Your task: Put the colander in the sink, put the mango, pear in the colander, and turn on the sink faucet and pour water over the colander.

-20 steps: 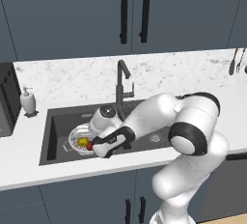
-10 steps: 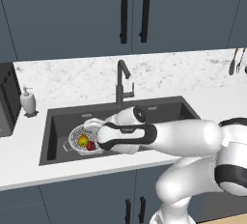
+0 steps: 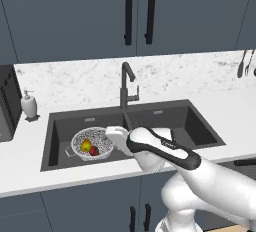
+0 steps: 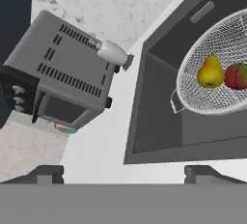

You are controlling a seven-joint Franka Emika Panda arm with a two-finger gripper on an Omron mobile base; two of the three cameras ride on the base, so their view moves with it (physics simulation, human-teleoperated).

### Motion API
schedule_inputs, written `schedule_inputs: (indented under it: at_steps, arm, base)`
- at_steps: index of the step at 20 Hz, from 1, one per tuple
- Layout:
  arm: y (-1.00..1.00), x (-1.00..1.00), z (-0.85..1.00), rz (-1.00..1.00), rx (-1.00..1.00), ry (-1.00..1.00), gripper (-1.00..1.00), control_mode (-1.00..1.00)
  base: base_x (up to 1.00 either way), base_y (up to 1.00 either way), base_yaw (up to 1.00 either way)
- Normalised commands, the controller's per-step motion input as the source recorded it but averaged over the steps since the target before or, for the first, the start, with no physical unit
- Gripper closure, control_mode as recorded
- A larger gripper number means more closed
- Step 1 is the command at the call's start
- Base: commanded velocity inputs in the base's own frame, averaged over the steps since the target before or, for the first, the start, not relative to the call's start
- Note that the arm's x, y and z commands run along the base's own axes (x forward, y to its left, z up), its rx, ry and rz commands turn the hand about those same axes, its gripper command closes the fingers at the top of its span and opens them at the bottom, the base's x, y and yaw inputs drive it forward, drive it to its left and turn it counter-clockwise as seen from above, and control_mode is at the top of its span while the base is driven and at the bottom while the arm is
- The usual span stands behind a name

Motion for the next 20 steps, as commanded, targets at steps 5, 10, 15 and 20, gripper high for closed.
schedule_inputs:
  at_steps: [5,10,15,20]
  arm:
    - [-0.06,-0.18,0.78,0.0,0.13,0.32,-1.0,-1.0]
    - [-0.17,-0.3,0.73,0.0,0.17,0.35,-1.0,-1.0]
    - [-0.33,-0.47,0.6,0.0,0.13,0.29,-1.0,-1.0]
    - [-0.33,-0.57,0.48,0.0,0.19,0.15,-1.0,-1.0]
  base:
    - [0.0,0.0,0.0]
    - [0.0,0.0,0.0]
    - [0.0,0.0,0.0]
    - [0.0,0.0,0.0]
